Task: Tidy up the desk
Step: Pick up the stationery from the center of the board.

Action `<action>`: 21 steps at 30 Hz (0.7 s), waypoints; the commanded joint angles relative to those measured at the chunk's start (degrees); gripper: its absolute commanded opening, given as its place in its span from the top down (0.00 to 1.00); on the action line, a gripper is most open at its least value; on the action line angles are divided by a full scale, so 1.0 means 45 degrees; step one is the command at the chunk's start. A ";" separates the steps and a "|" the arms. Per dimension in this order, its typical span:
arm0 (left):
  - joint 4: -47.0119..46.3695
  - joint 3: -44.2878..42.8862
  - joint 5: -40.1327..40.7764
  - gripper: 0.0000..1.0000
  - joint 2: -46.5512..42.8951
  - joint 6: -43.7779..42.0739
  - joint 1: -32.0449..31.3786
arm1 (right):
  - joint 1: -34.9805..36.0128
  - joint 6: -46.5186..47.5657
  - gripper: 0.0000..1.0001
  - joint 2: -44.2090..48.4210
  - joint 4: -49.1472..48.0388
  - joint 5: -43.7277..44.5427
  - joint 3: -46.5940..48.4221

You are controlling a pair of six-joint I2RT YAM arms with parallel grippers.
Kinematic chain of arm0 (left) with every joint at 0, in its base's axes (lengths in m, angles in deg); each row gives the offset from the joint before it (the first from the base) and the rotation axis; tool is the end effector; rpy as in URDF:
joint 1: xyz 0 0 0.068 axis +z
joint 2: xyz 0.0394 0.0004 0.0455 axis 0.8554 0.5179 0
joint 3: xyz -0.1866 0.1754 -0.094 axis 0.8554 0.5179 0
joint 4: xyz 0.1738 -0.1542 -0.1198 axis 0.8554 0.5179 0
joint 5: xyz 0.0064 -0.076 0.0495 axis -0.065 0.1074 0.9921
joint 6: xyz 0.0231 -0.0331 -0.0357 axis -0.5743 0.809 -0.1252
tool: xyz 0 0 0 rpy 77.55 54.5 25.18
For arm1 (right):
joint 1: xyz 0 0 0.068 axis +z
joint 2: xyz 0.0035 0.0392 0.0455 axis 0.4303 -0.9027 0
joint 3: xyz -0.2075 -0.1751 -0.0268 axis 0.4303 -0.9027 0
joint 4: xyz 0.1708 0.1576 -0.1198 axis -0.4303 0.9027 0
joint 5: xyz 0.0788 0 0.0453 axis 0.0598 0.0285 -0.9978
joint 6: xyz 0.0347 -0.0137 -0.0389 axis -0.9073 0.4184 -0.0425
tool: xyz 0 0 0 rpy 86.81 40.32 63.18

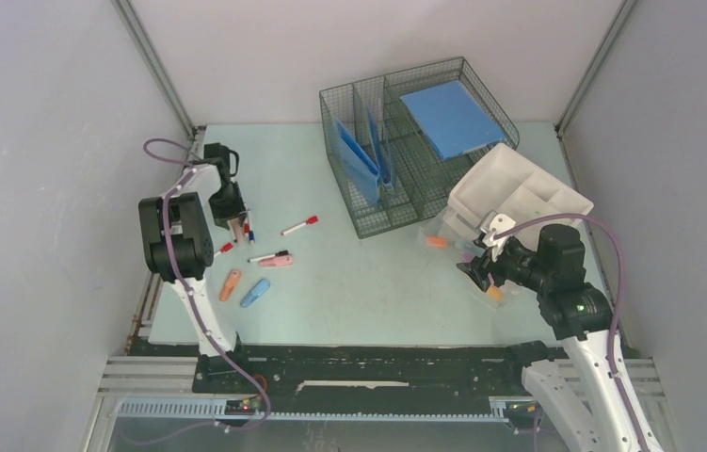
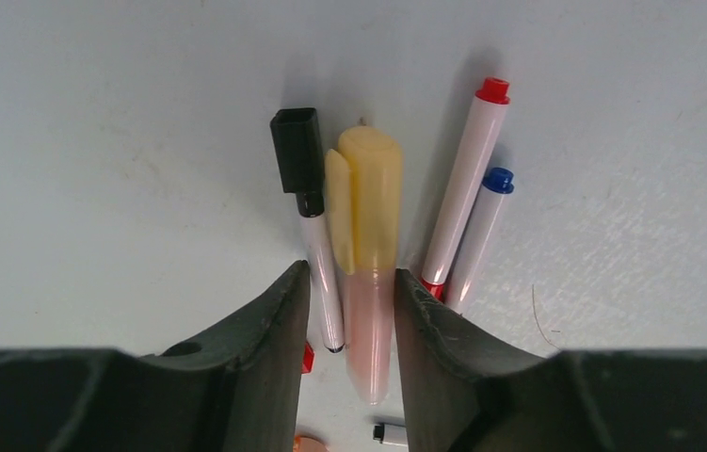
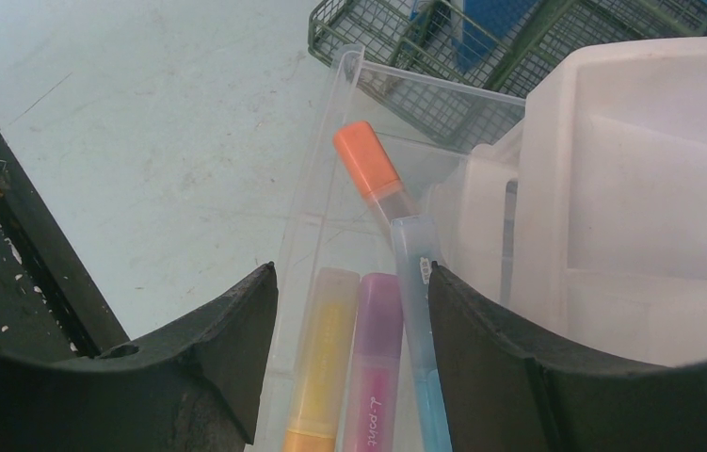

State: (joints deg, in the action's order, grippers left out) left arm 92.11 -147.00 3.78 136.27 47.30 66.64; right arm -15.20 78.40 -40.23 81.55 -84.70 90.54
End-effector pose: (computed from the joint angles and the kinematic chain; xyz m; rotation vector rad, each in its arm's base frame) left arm 0.3991 0.0600 0.1705 -0.5168 2.8082 0.1835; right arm 0.1221 0.0426 0.3094 -1.0392 1.6844 0.3743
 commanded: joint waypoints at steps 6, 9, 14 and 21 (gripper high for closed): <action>-0.0006 -0.0535 0.0462 0.60 -0.0393 -0.0228 -0.0281 | 0.0097 0.0152 0.32 -0.0072 0.0088 0.0054 0.0258; -0.0013 -0.0504 0.0691 0.58 -0.0503 -0.0228 -0.0380 | 0.0102 0.0157 0.32 -0.0070 0.0087 0.0055 0.0257; -0.0051 -0.0434 0.1242 0.50 -0.0918 -0.0230 -0.0543 | 0.0099 0.0159 0.32 -0.0092 0.0083 0.0035 0.0255; -0.0276 -0.0212 0.1372 0.51 -0.1380 -0.0228 -0.0780 | 0.0118 0.0176 0.32 -0.0091 0.0098 0.0023 0.0257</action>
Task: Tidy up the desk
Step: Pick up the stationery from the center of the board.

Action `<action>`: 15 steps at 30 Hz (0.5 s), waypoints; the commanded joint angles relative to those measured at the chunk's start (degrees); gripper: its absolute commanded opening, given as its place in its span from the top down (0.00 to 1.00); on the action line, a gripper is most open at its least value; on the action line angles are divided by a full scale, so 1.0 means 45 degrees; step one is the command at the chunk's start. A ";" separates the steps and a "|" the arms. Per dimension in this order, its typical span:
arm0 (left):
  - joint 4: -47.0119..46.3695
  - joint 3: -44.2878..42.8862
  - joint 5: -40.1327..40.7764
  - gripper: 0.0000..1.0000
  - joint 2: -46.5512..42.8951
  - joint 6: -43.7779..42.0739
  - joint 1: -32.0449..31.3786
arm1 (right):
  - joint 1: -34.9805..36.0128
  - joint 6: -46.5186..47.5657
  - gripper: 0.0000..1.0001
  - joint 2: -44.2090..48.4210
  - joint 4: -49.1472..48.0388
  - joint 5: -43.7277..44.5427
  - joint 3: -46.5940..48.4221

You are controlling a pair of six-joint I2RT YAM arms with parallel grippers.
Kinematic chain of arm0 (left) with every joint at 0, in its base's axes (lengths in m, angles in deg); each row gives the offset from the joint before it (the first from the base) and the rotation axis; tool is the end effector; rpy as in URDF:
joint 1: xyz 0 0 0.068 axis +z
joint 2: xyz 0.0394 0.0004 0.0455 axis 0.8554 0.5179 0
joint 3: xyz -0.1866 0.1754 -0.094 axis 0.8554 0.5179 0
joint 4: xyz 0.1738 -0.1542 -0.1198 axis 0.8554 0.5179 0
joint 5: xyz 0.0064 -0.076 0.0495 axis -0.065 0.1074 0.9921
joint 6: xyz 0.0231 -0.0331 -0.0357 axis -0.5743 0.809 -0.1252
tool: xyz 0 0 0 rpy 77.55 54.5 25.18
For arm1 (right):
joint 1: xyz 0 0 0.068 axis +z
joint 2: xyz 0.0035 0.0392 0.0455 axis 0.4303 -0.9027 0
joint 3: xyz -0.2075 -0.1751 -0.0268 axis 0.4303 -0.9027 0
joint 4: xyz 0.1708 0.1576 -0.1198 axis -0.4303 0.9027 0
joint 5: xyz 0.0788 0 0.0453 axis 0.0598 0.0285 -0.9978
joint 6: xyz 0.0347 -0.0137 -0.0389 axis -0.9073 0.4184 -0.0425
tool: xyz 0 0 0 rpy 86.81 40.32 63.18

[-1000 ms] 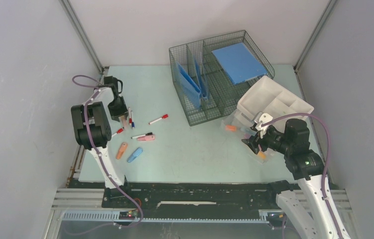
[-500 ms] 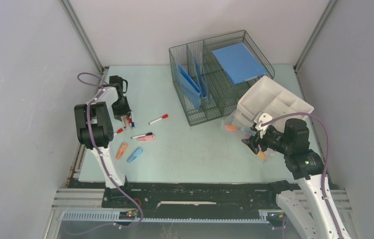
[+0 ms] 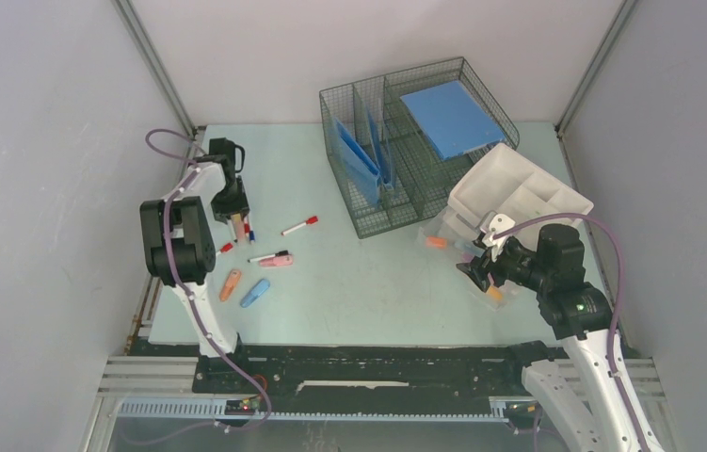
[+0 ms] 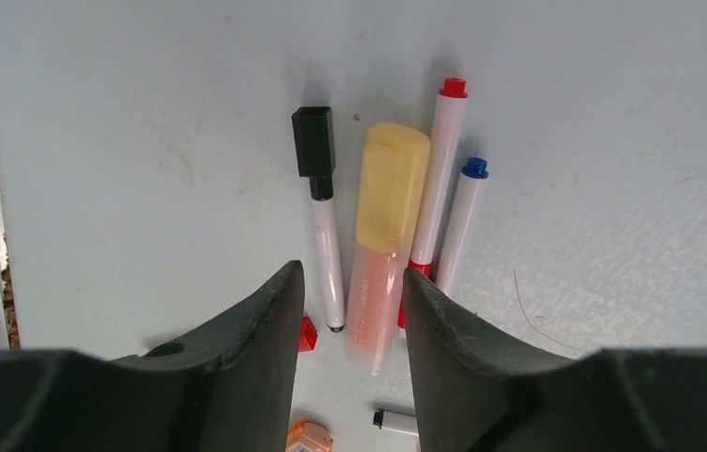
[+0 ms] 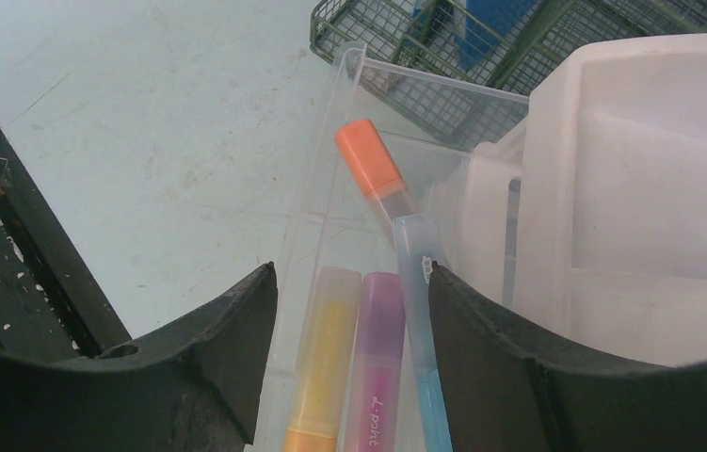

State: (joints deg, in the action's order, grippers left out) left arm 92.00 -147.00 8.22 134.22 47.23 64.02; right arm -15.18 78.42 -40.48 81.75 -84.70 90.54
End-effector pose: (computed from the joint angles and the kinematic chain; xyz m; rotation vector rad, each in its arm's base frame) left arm 0.3989 0.0441 0.1847 -0.4634 2.7652 0.2775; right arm 0.1228 0.0428 0.3086 -1.0405 1.6914 0.3777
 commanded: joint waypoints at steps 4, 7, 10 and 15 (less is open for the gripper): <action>-0.0285 -0.0225 0.0222 0.55 -0.0784 -0.0194 -0.0279 | 0.0113 0.0162 0.32 -0.0041 0.0061 0.0012 0.0258; -0.0284 -0.0224 0.0154 0.57 -0.0507 -0.0169 -0.0278 | 0.0112 0.0172 0.32 -0.0056 0.0056 0.0005 0.0255; -0.0246 -0.0259 0.0160 0.58 -0.0239 -0.0154 -0.0277 | 0.0112 0.0162 0.32 -0.0058 0.0061 0.0005 0.0250; -0.0138 -0.0349 -0.0059 0.59 0.0240 -0.0203 -0.0280 | 0.0112 0.0173 0.32 -0.0053 0.0080 0.0029 0.0252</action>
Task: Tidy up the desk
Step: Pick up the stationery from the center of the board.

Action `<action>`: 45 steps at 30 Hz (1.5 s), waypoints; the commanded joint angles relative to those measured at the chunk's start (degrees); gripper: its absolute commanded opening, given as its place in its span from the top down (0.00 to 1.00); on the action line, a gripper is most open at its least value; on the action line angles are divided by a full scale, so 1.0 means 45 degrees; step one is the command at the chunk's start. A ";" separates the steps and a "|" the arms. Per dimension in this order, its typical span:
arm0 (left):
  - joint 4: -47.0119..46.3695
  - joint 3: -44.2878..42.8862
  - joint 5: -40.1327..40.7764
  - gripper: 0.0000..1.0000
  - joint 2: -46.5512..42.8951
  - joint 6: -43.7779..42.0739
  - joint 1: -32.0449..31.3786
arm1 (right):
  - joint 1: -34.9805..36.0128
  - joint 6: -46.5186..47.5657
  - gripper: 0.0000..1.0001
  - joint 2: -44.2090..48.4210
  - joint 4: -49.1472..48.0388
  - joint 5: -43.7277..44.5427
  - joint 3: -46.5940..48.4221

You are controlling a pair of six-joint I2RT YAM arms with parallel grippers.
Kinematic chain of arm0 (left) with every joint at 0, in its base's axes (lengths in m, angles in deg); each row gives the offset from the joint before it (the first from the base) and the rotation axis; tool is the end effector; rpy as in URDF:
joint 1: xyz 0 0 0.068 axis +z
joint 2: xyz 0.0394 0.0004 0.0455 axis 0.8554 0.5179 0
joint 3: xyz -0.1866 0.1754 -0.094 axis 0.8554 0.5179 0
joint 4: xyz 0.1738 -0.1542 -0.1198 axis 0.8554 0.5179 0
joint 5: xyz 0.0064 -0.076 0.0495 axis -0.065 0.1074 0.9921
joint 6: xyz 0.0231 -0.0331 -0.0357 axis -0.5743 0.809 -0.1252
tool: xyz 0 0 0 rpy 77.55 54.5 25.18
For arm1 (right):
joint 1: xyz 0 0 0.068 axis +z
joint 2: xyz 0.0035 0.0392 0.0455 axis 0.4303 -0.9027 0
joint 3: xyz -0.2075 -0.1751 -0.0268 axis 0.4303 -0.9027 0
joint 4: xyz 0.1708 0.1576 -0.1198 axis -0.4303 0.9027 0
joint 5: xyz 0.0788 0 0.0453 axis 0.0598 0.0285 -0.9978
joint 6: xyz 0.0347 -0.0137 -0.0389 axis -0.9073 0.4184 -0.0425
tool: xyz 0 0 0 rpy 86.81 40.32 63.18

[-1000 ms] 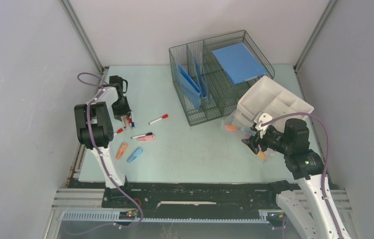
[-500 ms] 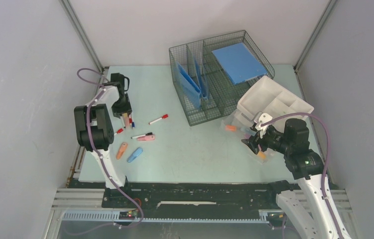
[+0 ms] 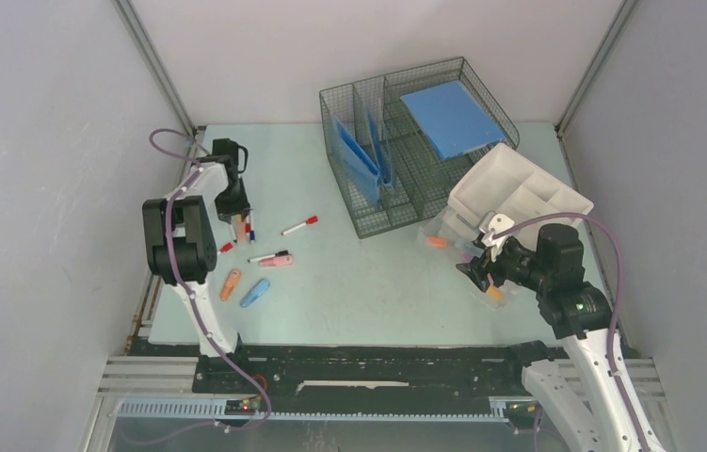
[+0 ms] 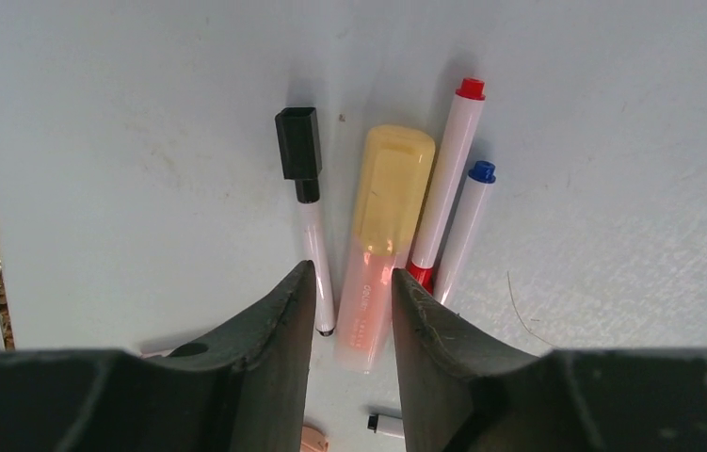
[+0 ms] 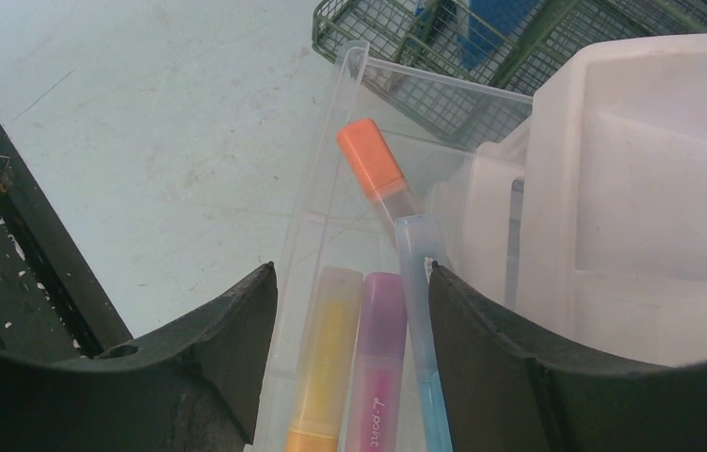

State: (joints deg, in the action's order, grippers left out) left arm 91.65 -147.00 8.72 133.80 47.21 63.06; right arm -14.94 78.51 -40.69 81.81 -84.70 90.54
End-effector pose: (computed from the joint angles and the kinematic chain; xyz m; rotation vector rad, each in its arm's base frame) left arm 0.3997 0.0378 0.1878 -0.4413 2.7526 0.2831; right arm 0.1233 0.0434 0.3081 -1.0460 1.6930 0.3813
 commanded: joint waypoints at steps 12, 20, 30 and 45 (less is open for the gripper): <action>0.0119 -0.0409 -0.0542 0.65 0.0942 -0.0328 0.0049 | 0.0059 0.0167 0.32 -0.0009 0.0071 0.0030 0.0258; 0.0164 -0.0295 -0.1010 0.60 0.1151 -0.0306 0.0300 | 0.0039 0.0188 0.32 -0.0019 0.0087 0.0033 0.0257; 0.0122 -0.0256 -0.1170 0.87 0.1011 -0.0231 0.0340 | 0.0025 0.0181 0.32 0.0017 0.0076 0.0010 0.0257; -0.1472 0.1623 -0.1570 1.00 -0.3205 0.0692 0.0224 | 0.0020 0.0116 0.32 0.0049 0.0117 -0.0342 0.0257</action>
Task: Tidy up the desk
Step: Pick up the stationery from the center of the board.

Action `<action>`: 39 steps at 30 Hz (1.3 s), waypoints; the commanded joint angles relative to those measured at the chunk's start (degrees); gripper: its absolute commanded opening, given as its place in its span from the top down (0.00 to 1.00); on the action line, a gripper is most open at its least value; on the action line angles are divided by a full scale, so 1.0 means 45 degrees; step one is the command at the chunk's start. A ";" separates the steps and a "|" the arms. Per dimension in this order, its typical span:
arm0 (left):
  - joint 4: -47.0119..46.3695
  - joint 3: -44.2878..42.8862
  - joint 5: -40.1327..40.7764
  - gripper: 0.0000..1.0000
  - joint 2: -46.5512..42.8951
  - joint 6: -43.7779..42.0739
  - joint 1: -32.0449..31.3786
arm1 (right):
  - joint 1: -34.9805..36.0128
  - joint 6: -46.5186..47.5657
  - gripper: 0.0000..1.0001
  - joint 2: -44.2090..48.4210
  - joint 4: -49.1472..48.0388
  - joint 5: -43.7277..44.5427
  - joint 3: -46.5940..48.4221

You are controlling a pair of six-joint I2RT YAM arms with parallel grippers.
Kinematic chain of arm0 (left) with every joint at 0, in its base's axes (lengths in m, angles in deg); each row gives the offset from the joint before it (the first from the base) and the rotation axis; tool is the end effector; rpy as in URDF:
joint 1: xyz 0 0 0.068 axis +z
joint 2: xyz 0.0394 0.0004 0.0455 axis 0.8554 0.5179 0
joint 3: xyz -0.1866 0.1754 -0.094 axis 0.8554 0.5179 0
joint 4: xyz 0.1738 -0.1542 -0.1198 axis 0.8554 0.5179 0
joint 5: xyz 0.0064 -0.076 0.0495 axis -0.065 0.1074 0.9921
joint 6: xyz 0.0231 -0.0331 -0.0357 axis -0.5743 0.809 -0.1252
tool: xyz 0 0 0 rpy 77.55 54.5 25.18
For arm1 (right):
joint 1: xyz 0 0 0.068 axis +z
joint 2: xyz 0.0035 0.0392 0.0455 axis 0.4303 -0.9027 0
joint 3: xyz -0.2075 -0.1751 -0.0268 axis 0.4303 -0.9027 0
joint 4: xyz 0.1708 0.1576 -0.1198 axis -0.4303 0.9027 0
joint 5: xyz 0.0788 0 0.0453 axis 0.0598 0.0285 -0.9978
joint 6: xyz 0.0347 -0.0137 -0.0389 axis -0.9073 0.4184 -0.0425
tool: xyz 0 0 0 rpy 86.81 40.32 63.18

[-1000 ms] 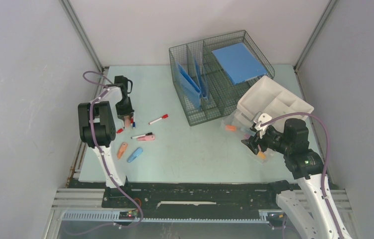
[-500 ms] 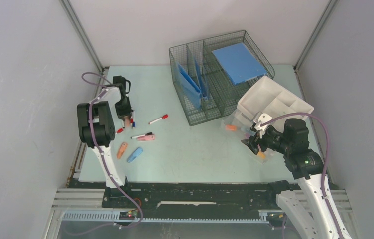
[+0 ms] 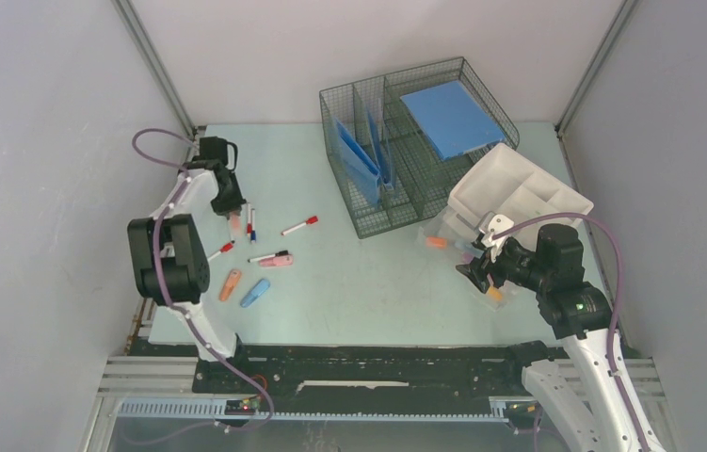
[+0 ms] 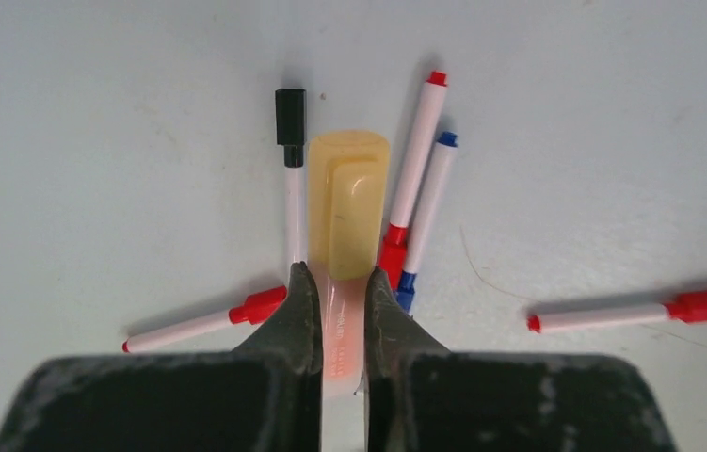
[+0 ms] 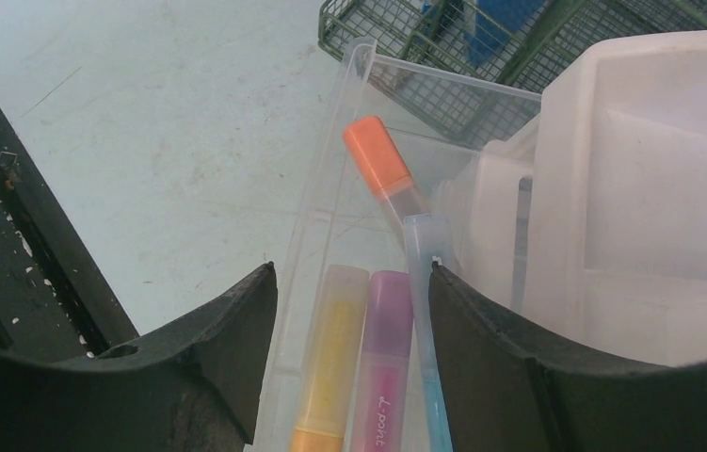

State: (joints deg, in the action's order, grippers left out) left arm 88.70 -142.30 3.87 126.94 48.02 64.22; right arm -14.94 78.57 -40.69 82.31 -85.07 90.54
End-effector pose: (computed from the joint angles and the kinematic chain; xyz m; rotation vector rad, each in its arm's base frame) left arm 0.3810 0.0412 0.2106 -0.4653 2.6735 0.1535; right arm 0.1227 0.0435 0.3074 -1.0505 1.6973 0.3908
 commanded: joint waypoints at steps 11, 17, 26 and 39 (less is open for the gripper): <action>-0.5604 0.5722 -0.4991 1.00 -0.7538 0.3077 -0.1732 | 0.0231 -0.0298 0.31 0.0161 0.0140 -0.2240 0.0258; -1.0187 0.9845 -0.5115 1.00 -1.1659 0.5198 -0.4165 | 0.0199 -0.0507 0.31 0.0424 0.0191 -0.3460 0.0265; -1.5547 1.4107 -0.0344 1.00 -1.5084 0.6524 -1.0994 | -0.0574 -0.0477 0.30 0.0633 0.0713 -0.5745 0.0433; -1.9709 1.1995 0.4447 1.00 -1.0460 0.4516 -1.7415 | -0.0476 0.0130 0.29 0.0502 0.1308 -0.6597 0.0424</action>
State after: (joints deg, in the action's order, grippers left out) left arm 10.12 -83.00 15.71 74.24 72.76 -10.47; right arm -17.30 78.16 -38.18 87.38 -112.11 90.54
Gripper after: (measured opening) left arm 0.078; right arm 0.710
